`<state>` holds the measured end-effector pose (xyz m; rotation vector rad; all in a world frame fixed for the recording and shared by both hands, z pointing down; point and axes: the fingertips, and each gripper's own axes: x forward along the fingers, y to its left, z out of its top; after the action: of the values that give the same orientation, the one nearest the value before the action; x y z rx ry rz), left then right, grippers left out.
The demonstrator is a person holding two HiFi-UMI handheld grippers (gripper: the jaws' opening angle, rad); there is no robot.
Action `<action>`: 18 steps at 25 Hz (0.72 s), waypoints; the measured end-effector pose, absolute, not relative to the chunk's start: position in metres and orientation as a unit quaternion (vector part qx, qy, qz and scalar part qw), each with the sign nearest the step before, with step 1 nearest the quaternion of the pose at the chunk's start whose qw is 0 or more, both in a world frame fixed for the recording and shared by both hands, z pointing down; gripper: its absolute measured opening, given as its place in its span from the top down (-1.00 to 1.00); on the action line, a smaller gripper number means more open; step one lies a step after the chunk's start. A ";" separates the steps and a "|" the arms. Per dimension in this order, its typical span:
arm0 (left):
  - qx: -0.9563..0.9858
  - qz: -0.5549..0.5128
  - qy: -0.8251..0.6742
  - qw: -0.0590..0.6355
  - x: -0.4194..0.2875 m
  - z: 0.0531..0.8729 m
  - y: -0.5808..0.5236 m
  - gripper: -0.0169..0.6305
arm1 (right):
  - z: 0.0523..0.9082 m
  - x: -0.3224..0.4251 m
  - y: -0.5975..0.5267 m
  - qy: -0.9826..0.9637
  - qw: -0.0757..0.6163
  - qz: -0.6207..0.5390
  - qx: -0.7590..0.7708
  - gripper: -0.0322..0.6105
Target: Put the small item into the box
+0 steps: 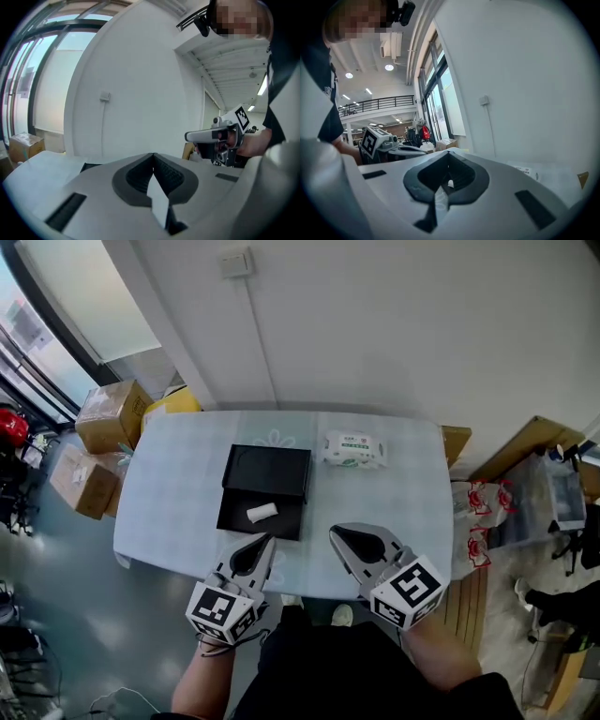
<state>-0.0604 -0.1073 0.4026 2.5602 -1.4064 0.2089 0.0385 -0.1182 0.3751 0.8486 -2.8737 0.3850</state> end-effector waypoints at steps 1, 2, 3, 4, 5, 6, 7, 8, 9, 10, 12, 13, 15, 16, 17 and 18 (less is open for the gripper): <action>0.867 0.062 -0.483 0.107 -0.058 0.397 -0.098 0.92 | 0.374 0.038 -0.112 -0.952 0.061 0.125 0.272 0.87; 0.865 0.052 -0.488 0.108 -0.055 0.392 -0.088 0.92 | 0.374 0.037 -0.106 -0.955 0.061 0.124 0.264 0.87; 0.862 0.044 -0.493 0.110 -0.052 0.389 -0.079 0.92 | 0.375 0.036 -0.100 -0.957 0.061 0.123 0.255 0.87; 0.859 0.039 -0.499 0.111 -0.050 0.386 -0.070 0.92 | 0.375 0.034 -0.094 -0.959 0.062 0.123 0.247 0.87; 0.855 0.039 -0.505 0.111 -0.048 0.385 -0.061 0.92 | 0.375 0.032 -0.088 -0.961 0.063 0.123 0.239 0.87; 0.851 0.042 -0.511 0.111 -0.047 0.384 -0.052 0.92 | 0.376 0.030 -0.082 -0.963 0.065 0.124 0.232 0.87; 0.847 0.045 -0.518 0.113 -0.047 0.384 -0.044 0.92 | 0.376 0.028 -0.077 -0.964 0.066 0.124 0.225 0.87; 0.844 0.048 -0.522 0.113 -0.047 0.385 -0.037 0.92 | 0.377 0.026 -0.072 -0.965 0.067 0.125 0.220 0.87; 0.844 0.048 -0.522 0.111 -0.047 0.387 -0.030 0.92 | 0.377 0.023 -0.068 -0.966 0.067 0.126 0.215 0.87; 0.845 0.047 -0.521 0.112 -0.047 0.388 -0.023 0.92 | 0.378 0.020 -0.064 -0.967 0.067 0.126 0.211 0.87; 0.845 0.048 -0.518 0.120 -0.047 0.388 -0.013 0.92 | 0.378 0.014 -0.056 -0.968 0.067 0.128 0.204 0.87; 0.846 0.049 -0.517 0.125 -0.048 0.387 -0.008 0.92 | 0.378 0.010 -0.051 -0.969 0.067 0.129 0.202 0.87; 0.848 0.048 -0.513 0.125 -0.053 0.386 0.000 0.92 | 0.379 0.002 -0.042 -0.969 0.069 0.131 0.198 0.87; 0.850 0.048 -0.511 0.122 -0.056 0.385 0.004 0.92 | 0.380 -0.002 -0.038 -0.969 0.069 0.132 0.198 0.87; 0.851 0.047 -0.509 0.121 -0.060 0.383 0.007 0.92 | 0.380 -0.007 -0.034 -0.969 0.069 0.132 0.199 0.87; 0.852 0.048 -0.506 0.123 -0.064 0.381 0.010 0.92 | 0.380 -0.012 -0.032 -0.968 0.069 0.133 0.200 0.87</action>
<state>-0.0636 0.0096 0.3810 2.4865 -1.4763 0.1397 -0.0116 -0.0316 0.3797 0.6031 -2.9159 0.3995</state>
